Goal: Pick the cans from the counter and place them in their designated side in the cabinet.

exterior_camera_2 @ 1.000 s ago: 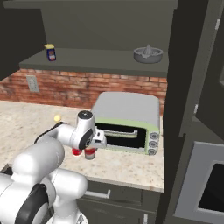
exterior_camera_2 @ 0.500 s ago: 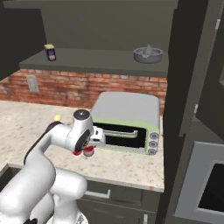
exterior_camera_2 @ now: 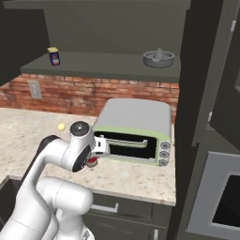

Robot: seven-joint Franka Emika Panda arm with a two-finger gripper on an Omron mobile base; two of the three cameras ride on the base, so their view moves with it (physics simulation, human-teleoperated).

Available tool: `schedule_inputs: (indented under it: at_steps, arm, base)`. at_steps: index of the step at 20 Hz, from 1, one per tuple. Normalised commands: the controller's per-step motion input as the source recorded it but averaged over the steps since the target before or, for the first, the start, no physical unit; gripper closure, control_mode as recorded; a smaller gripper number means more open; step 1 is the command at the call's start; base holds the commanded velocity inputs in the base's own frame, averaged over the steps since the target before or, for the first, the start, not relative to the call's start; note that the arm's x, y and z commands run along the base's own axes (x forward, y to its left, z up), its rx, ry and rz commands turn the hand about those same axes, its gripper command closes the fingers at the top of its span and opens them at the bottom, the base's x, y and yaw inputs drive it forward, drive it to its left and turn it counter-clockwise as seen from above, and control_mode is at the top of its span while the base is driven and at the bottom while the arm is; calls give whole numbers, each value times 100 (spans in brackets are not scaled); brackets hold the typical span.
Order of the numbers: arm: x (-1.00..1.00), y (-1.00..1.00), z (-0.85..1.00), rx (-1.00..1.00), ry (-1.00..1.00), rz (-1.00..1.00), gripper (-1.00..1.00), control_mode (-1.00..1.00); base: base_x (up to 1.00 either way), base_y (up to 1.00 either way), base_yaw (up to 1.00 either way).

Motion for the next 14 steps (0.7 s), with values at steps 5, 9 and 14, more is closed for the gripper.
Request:
schedule_inputs:
  at_steps: [5,9,14]
  arm:
    - [-38,0,31,0,-3,2,100,-100]
    - [-38,0,33,-2,0,1,100,-100]
    - [-38,3,32,-2,-1,2,100,-100]
  base:
    - [0,0,0]
    - [0,0,0]
    - [0,0,0]
